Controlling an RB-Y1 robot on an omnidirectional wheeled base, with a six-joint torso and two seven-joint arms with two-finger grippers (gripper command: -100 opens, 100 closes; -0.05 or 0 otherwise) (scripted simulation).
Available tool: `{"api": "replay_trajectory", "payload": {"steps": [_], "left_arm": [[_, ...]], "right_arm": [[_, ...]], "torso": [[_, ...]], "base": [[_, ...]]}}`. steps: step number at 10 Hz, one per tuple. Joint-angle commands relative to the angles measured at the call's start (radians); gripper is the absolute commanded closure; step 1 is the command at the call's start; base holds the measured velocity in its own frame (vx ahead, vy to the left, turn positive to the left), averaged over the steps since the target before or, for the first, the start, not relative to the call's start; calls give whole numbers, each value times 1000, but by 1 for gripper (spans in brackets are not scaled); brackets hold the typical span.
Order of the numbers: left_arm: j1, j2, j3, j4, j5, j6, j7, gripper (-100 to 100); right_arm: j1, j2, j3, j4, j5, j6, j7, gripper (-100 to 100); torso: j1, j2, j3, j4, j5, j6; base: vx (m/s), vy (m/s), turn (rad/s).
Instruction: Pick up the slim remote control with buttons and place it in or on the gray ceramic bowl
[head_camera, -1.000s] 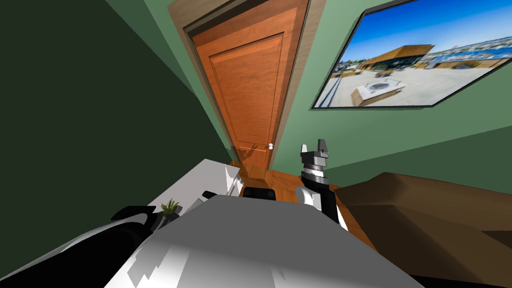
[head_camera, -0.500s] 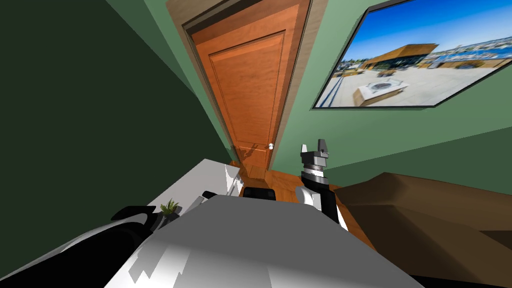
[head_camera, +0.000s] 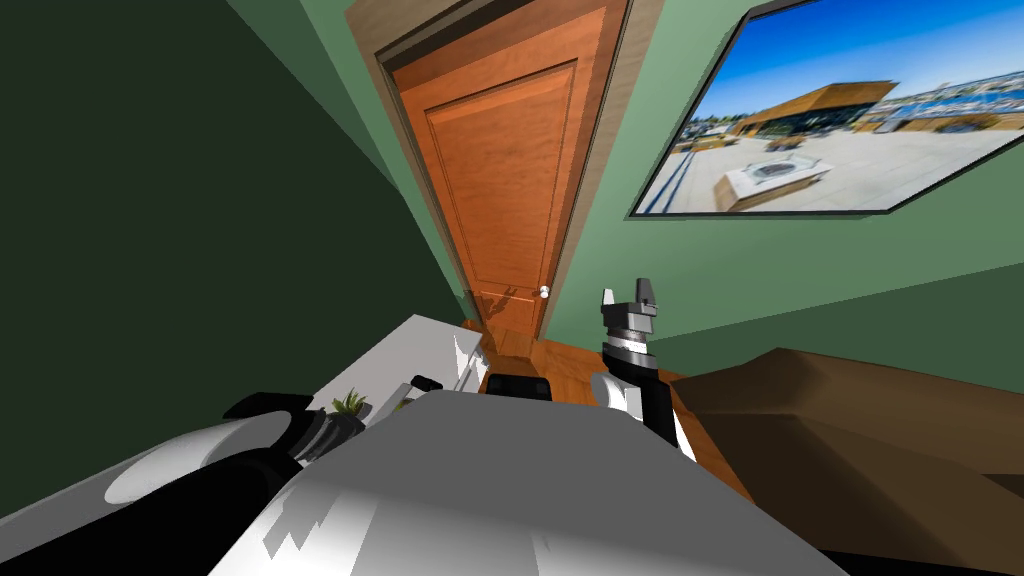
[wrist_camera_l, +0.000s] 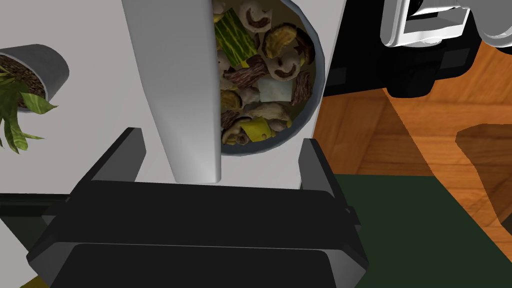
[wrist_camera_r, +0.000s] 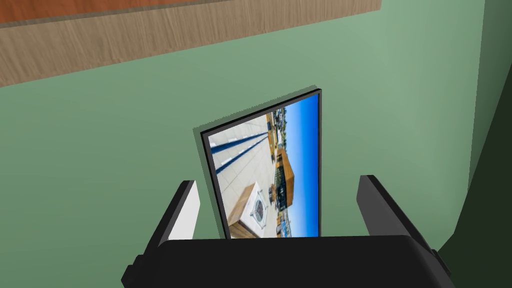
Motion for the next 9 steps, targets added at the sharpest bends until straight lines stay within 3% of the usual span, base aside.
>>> {"api": "replay_trajectory", "payload": {"steps": [1,2,3,4,9], "left_arm": [[25,35,40,-38,23,15,31,-100],[35,48,56,-53,32,21,42,-100],[30,35,41,-40,24,13,29,-100],[31,36,43,-42,25,14,30,0],[31,36,43,-41,25,14,30,0]], "right_arm": [[0,0,0,0,0,0,0,0],[0,0,0,0,0,0,0,0],[0,0,0,0,0,0,0,0],[0,0,0,0,0,0,0,0],[0,0,0,0,0,0,0,0]], "torso": [[0,0,0,0,0,0],[0,0,0,0,0,0],[0,0,0,0,0,0],[0,-1,0,0,0,0],[-1,-2,-1,0,0,0]], "base": [[-31,17,55],[-30,21,35],[-13,9,2],[0,0,0],[0,0,0]]}}
